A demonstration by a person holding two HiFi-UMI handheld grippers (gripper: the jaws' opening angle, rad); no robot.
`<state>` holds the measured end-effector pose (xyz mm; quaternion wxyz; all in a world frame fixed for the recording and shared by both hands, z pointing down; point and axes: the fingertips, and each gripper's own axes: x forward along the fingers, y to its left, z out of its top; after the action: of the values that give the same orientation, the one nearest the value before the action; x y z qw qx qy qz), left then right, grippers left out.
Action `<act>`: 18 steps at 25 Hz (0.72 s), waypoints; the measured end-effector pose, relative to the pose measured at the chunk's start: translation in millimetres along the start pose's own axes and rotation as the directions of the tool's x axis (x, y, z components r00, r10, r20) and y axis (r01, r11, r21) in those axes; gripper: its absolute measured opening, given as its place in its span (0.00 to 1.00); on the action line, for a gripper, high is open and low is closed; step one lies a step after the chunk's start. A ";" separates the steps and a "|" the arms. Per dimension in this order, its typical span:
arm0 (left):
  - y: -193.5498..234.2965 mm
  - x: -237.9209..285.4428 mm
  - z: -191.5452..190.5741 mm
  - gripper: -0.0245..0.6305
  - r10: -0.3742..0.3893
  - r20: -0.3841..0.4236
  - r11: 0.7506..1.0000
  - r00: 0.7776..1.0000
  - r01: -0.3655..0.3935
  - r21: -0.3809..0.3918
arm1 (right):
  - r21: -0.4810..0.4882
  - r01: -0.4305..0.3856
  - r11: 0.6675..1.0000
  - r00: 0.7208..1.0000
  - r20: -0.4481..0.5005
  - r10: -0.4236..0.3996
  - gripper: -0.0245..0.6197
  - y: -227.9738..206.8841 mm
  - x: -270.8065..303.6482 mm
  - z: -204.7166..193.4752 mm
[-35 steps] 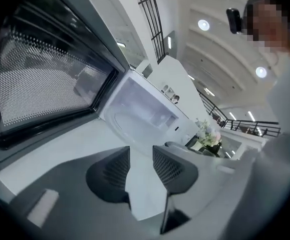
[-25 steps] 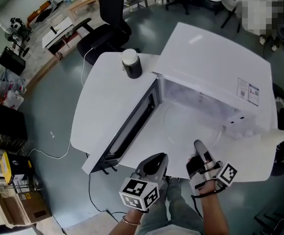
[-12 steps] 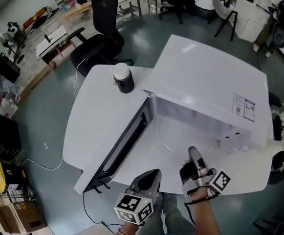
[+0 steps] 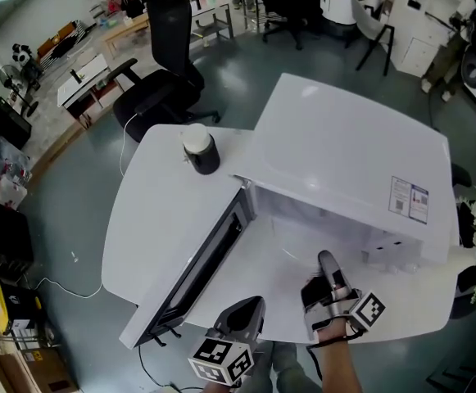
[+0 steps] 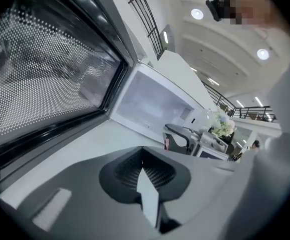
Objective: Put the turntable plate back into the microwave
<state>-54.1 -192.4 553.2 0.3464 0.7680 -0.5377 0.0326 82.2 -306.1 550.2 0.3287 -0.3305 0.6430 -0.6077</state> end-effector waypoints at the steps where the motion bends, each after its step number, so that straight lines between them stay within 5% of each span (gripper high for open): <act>1: 0.7 1.3 1.3 0.04 0.000 -0.001 1.000 1.000 0.000 0.001 | 0.003 0.004 1.000 1.000 0.005 -0.004 0.11 -1.6 1.2 1.7; 18: 8.7 27.4 18.1 0.04 -0.013 -0.003 1.000 1.000 0.013 -0.019 | 0.000 0.033 0.999 0.995 0.097 -0.032 0.11 -9.1 27.8 27.1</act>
<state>-55.9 -226.3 555.4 0.3550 0.7679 -0.5326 0.0264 89.0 -344.6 557.5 0.3495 -0.3704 0.6212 -0.5957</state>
